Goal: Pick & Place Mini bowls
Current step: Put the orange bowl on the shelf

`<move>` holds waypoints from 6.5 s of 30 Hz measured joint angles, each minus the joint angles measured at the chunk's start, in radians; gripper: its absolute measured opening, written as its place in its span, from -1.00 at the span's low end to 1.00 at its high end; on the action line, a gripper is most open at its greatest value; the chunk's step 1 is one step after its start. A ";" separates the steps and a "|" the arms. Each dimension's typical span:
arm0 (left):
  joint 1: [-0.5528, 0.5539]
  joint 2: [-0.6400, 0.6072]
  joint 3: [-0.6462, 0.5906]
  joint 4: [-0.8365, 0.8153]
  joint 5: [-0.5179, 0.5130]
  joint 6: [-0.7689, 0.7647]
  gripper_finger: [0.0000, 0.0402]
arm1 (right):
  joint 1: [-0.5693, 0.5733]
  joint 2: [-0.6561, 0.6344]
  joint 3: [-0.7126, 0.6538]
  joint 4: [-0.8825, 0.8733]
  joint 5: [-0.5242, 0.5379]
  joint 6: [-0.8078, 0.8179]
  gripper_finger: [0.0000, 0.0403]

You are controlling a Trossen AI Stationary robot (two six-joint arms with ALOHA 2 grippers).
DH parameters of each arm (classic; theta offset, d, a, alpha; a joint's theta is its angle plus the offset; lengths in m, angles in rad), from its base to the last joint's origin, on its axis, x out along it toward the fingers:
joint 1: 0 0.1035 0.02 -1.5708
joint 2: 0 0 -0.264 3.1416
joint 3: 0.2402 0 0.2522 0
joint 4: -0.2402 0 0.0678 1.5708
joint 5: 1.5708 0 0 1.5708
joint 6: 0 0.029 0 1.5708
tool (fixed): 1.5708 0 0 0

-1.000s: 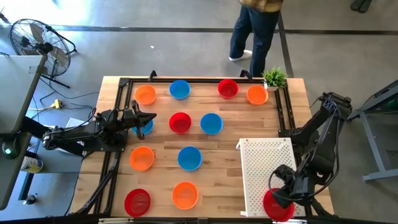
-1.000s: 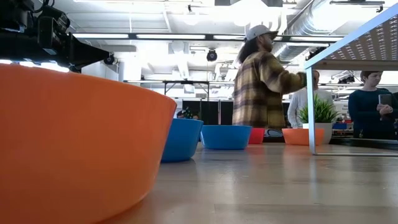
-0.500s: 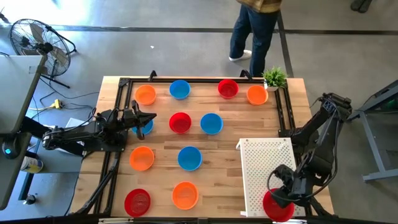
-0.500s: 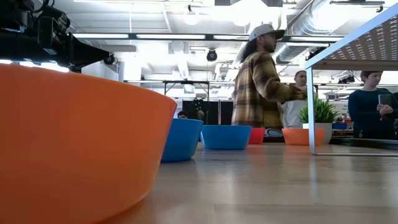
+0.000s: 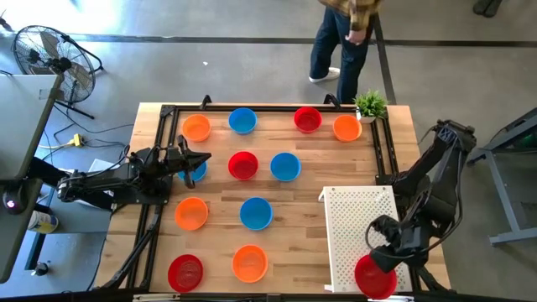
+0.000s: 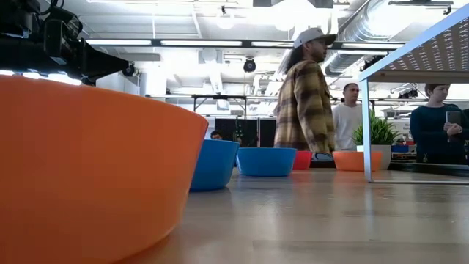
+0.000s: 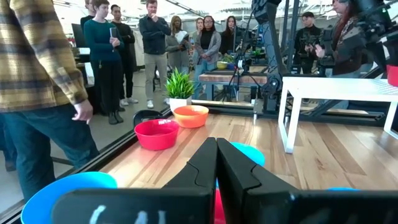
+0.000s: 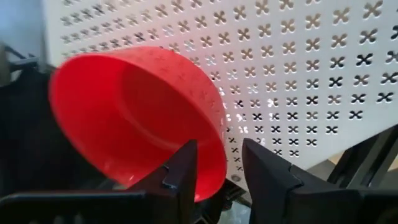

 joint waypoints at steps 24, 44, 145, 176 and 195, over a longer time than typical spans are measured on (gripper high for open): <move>0.000 0.000 0.000 -0.009 -0.003 -0.006 -1.00 | -0.177 -0.232 -0.018 -0.140 0.827 -0.879 -0.92; 0.000 0.022 0.000 -0.045 -0.047 -0.079 -1.00 | -1.054 -0.290 -0.640 1.184 0.372 -1.832 -1.00; 0.000 0.066 0.000 -0.051 -0.042 -0.105 -1.00 | -1.555 0.116 -0.404 0.269 0.089 -1.617 -0.39; 0.000 0.066 0.000 -0.051 -0.042 -0.105 -1.00 | -1.924 -0.105 -0.661 0.424 0.057 -1.658 -0.44; 0.000 0.066 0.000 -0.051 -0.042 -0.105 -1.00 | -1.923 -0.097 -0.558 0.355 0.011 -1.675 -0.99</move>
